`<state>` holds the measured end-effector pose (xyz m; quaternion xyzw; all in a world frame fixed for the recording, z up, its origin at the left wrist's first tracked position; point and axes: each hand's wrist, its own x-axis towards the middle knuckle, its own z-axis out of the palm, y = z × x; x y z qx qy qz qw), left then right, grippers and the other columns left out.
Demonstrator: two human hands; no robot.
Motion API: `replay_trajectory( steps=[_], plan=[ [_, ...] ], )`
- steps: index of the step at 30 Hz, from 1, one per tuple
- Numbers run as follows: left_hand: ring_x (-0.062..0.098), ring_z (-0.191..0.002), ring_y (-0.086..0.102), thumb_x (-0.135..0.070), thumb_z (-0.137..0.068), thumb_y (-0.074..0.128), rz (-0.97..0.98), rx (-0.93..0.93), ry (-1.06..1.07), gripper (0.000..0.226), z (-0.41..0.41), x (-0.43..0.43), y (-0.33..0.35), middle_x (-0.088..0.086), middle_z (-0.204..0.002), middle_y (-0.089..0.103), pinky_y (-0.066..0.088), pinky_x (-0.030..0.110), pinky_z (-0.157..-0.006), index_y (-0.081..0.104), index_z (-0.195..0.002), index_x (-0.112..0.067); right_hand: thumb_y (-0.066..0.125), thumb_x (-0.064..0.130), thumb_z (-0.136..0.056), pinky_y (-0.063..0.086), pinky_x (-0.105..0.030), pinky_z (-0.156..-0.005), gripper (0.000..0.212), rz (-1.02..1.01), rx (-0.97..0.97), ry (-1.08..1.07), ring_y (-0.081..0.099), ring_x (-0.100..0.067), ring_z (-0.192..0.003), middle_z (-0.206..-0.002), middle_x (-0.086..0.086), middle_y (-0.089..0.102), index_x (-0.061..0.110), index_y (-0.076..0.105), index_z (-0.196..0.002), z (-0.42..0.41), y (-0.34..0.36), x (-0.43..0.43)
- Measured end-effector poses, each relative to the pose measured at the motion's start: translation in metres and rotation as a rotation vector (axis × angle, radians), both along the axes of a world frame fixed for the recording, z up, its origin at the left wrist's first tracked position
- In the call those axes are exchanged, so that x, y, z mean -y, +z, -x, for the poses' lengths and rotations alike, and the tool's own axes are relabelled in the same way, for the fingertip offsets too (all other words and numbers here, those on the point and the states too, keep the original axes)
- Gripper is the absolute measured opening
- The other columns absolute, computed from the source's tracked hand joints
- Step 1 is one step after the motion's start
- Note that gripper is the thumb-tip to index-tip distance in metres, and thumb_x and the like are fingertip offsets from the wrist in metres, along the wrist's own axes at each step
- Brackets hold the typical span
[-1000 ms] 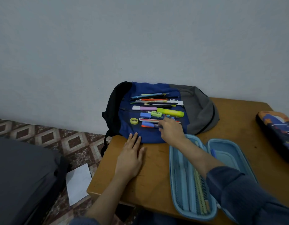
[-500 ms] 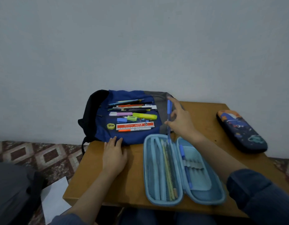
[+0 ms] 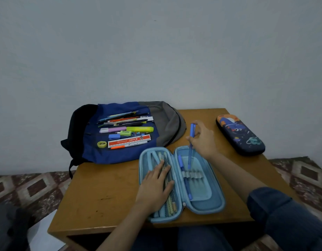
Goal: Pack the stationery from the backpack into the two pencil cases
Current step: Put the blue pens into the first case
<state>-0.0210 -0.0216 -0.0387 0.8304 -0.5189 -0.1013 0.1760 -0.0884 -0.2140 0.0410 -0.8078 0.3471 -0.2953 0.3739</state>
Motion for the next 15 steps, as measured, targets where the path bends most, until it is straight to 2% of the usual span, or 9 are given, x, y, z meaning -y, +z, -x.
replay_trajectory(
  steps=[3,5,7,8,10,11,12,15],
  plan=[
    [0.01,-0.143,0.01,-0.054,-0.096,0.024,0.005,0.007,-0.001,0.057,0.0,0.001,-0.001,-0.015,-0.156,-0.006,0.014,0.031,-0.118,0.011,-0.148,-0.033,0.07,0.006,-0.081,0.052,-0.036,-0.063,0.049,0.039,0.012,-0.031,0.06,-0.029,-0.068,-0.071,-0.011,0.056,0.012,0.049,-0.125,0.001,-0.003,0.002],
    [0.01,-0.143,0.011,-0.054,-0.096,0.024,0.004,0.004,0.001,0.057,0.0,0.0,-0.001,-0.015,-0.156,-0.005,0.015,0.031,-0.117,0.012,-0.148,-0.034,0.07,0.007,-0.08,0.042,-0.015,-0.051,0.05,0.056,-0.017,-0.028,0.053,-0.018,-0.062,-0.068,-0.006,0.054,0.012,0.048,-0.125,0.0,-0.004,0.003],
    [0.01,-0.143,0.012,-0.054,-0.096,0.025,0.006,-0.001,0.003,0.057,0.0,0.001,0.0,-0.016,-0.156,-0.005,0.016,0.032,-0.117,0.012,-0.148,-0.034,0.071,0.007,-0.081,0.04,-0.011,-0.047,0.048,0.032,-0.046,-0.02,0.051,-0.014,-0.059,-0.067,-0.004,0.053,0.011,0.049,-0.124,-0.002,-0.006,0.004],
    [0.01,-0.143,0.012,-0.054,-0.096,0.025,0.007,-0.002,0.003,0.057,0.0,0.001,0.0,-0.016,-0.156,-0.005,0.017,0.032,-0.117,0.012,-0.147,-0.034,0.07,0.008,-0.081,0.044,-0.013,-0.049,0.047,0.01,-0.053,-0.016,0.053,-0.015,-0.06,-0.067,-0.003,0.054,0.012,0.049,-0.123,-0.003,-0.008,0.004],
    [0.011,-0.142,0.014,-0.054,-0.096,0.026,0.014,-0.004,0.003,0.057,0.0,0.002,-0.001,-0.016,-0.156,-0.005,0.018,0.034,-0.117,0.013,-0.147,-0.034,0.07,0.007,-0.081,0.057,-0.036,-0.06,0.047,-0.029,-0.058,-0.001,0.056,-0.02,-0.063,-0.069,-0.005,0.053,0.012,0.049,-0.123,-0.005,-0.011,0.003],
    [0.012,-0.142,0.015,-0.054,-0.096,0.026,0.018,-0.006,0.004,0.057,0.0,0.002,-0.001,-0.016,-0.156,-0.004,0.019,0.034,-0.117,0.013,-0.147,-0.034,0.07,0.007,-0.082,0.057,-0.044,-0.064,0.047,-0.042,-0.068,0.01,0.057,-0.022,-0.064,-0.07,-0.006,0.053,0.012,0.049,-0.123,-0.006,-0.013,0.003],
    [0.012,-0.142,0.015,-0.054,-0.096,0.027,0.02,-0.009,0.006,0.057,0.0,0.002,-0.003,-0.016,-0.156,-0.004,0.02,0.034,-0.116,0.014,-0.147,-0.034,0.068,0.008,-0.083,0.058,-0.046,-0.066,0.047,-0.054,-0.09,0.023,0.057,-0.022,-0.063,-0.071,-0.006,0.052,0.012,0.048,-0.125,-0.007,-0.015,0.002],
    [0.014,-0.142,0.018,-0.055,-0.095,0.027,0.026,-0.006,0.008,0.057,-0.002,0.002,-0.005,-0.016,-0.156,-0.002,0.023,0.035,-0.115,0.016,-0.147,-0.034,0.057,0.011,-0.091,0.059,-0.042,-0.064,0.043,-0.075,-0.174,0.062,0.058,-0.021,-0.06,-0.085,-0.012,0.055,0.013,0.045,-0.132,-0.008,-0.018,0.002]
  ],
)
